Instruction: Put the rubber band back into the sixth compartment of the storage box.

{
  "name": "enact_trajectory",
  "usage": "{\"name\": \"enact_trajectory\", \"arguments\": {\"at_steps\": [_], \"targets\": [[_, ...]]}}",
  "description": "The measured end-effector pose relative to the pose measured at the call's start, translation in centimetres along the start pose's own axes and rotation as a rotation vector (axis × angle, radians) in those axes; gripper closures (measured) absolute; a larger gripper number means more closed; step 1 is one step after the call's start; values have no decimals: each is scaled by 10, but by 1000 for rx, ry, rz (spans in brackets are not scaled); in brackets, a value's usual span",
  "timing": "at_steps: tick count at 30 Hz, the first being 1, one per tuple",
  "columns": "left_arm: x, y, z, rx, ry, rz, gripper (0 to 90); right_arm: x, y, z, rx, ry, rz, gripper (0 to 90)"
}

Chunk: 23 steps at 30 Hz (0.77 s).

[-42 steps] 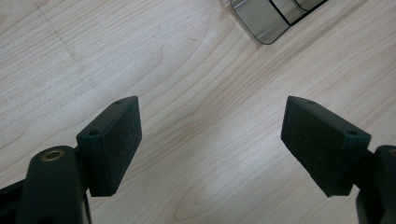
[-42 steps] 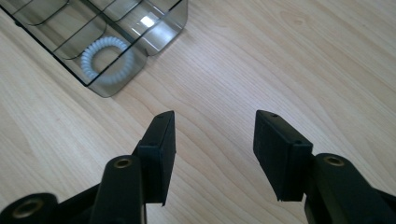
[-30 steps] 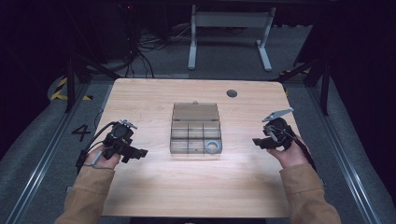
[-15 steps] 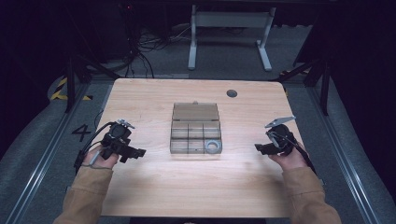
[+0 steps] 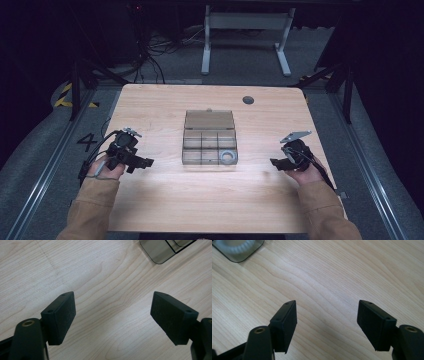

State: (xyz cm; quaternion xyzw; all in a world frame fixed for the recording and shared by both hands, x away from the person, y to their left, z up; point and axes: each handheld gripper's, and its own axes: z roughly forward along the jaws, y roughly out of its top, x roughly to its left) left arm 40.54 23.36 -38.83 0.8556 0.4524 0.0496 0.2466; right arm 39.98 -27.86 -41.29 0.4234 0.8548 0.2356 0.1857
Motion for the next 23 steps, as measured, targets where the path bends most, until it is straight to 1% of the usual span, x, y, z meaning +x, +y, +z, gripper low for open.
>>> {"name": "enact_trajectory", "arguments": {"at_steps": [6, 8, 13, 14, 15, 16, 17, 21, 23], "targets": [[0, 0, 0, 0, 0, 3, 209, 6, -7, 4, -25, 17, -32, 322], [0, 0, 0, -1, 2, 3, 209, 8, -9, 6, -31, 16, -40, 321], [0, 0, 0, -5, -3, 4, 209, 12, -16, 11, -52, 33, -53, 321], [0, 0, 0, -5, -3, 4, 209, 12, -16, 11, -52, 33, -53, 321], [2, -1, 0, -4, 3, -1, 208, 14, -17, 13, -51, 45, -58, 321], [2, -1, 0, -4, 3, -1, 209, 14, -17, 13, -51, 45, -58, 321], [3, -1, 0, -4, 3, -6, 209, 16, -18, 15, -48, 44, -68, 319], [4, -2, -1, -10, 3, -5, 208, 17, -17, 17, -44, 44, -70, 316], [4, -2, -1, -10, 6, -5, 206, 17, -17, 18, -55, 47, -63, 316]]}}
